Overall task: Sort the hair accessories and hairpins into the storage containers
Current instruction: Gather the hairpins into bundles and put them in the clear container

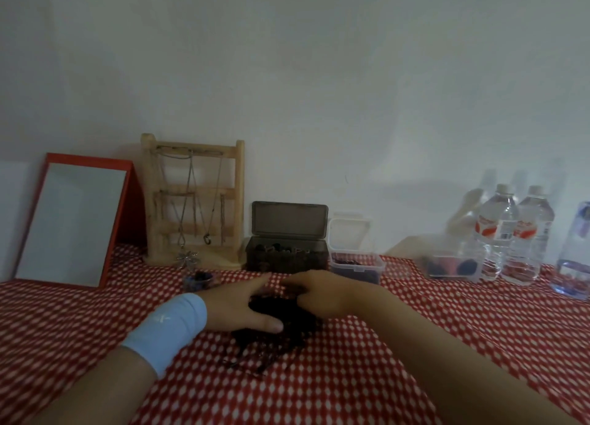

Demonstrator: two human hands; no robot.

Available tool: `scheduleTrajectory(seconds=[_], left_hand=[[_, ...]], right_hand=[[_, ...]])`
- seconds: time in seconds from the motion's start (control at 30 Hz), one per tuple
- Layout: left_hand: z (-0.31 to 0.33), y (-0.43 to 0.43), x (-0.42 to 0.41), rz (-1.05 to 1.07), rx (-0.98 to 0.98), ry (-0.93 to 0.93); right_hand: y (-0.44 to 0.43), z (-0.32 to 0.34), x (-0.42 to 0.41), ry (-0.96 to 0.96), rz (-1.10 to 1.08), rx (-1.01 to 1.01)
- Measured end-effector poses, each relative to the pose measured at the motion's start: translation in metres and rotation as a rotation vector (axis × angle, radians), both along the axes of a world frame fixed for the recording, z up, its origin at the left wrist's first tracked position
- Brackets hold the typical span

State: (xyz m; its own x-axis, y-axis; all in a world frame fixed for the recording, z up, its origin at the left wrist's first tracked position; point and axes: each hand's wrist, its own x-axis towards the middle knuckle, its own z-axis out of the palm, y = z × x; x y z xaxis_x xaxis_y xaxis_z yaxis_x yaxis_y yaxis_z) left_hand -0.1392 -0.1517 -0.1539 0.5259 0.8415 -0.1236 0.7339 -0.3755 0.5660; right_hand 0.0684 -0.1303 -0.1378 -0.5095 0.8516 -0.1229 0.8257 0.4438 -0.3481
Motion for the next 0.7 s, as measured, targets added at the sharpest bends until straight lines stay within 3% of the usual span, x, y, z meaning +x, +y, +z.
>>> scheduleTrajectory(seconds=[0.1, 0.17, 0.23, 0.3, 0.43, 0.7], left_hand=[[0.017, -0.006, -0.017, -0.002, -0.073, 0.35], [0.018, -0.008, -0.024, 0.041, -0.086, 0.604], [0.013, -0.01, -0.021, 0.033, -0.076, 0.685], [0.01, -0.012, -0.015, 0.023, -0.03, 0.634], [0.005, -0.012, -0.011, 0.029, 0.085, 0.313], [-0.016, 0.002, 0.002, 0.065, 0.166, 0.104]], right_hand=[[-0.004, 0.005, -0.013, 0.047, 0.066, -0.107], [-0.008, -0.001, -0.025, -0.109, 0.076, -0.12], [-0.012, -0.008, -0.035, -0.231, 0.088, -0.089], [-0.015, -0.011, -0.041, -0.174, 0.133, -0.059], [-0.01, -0.007, -0.037, -0.074, 0.151, -0.023], [0.0, -0.01, -0.007, -0.068, 0.09, 0.064]])
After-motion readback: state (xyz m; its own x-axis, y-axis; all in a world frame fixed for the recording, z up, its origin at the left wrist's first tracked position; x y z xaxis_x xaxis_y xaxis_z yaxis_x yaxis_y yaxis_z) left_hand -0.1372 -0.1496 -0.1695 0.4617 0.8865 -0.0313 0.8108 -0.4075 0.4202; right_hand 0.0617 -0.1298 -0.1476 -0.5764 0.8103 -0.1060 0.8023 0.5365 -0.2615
